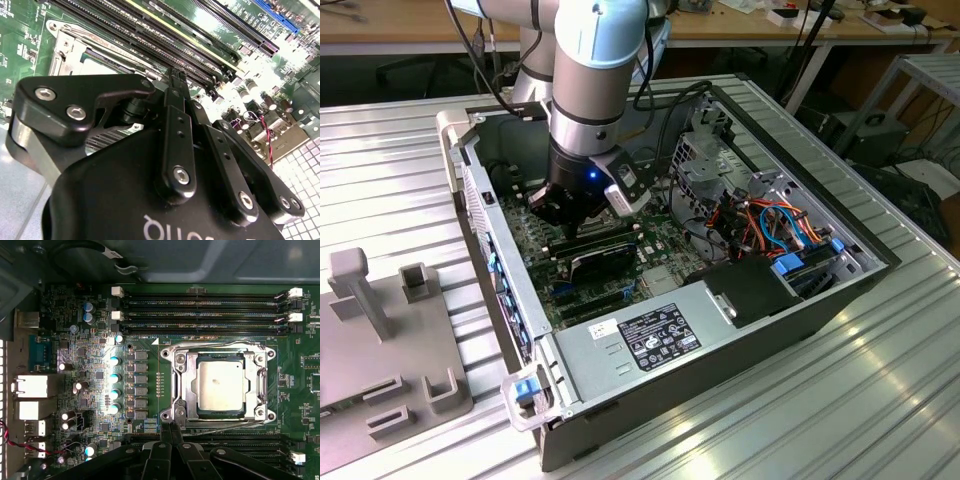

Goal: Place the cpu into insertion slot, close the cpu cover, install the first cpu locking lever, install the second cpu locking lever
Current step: 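Install the second cpu locking lever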

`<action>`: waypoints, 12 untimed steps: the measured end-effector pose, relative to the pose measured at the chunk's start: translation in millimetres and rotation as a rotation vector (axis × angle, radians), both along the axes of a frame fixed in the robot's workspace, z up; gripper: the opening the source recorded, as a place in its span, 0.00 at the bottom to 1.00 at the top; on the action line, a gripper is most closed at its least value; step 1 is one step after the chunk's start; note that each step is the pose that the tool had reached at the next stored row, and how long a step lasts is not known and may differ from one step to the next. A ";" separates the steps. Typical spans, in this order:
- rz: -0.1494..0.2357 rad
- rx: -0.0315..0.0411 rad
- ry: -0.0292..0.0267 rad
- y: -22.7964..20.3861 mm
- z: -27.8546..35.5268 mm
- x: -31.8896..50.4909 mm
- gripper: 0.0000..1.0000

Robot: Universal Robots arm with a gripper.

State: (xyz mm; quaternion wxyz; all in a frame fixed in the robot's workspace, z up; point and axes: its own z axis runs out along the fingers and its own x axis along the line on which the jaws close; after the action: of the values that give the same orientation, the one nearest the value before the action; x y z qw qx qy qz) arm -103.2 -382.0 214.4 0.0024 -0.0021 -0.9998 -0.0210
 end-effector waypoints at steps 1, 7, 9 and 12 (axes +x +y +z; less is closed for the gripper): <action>0.000 0.0000 0.0001 0.0 0.0 0.0 0.11; 0.000 0.0000 0.0000 0.0 -0.8 0.0 0.11; 0.000 0.0002 0.0000 2.2 -1.0 0.0 0.11; 0.000 0.0002 0.0000 3.7 -1.4 0.0 0.11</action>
State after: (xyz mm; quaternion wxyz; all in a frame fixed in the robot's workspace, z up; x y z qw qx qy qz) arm -103.1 -378.3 213.0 0.0024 -0.0020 -0.9998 -0.0211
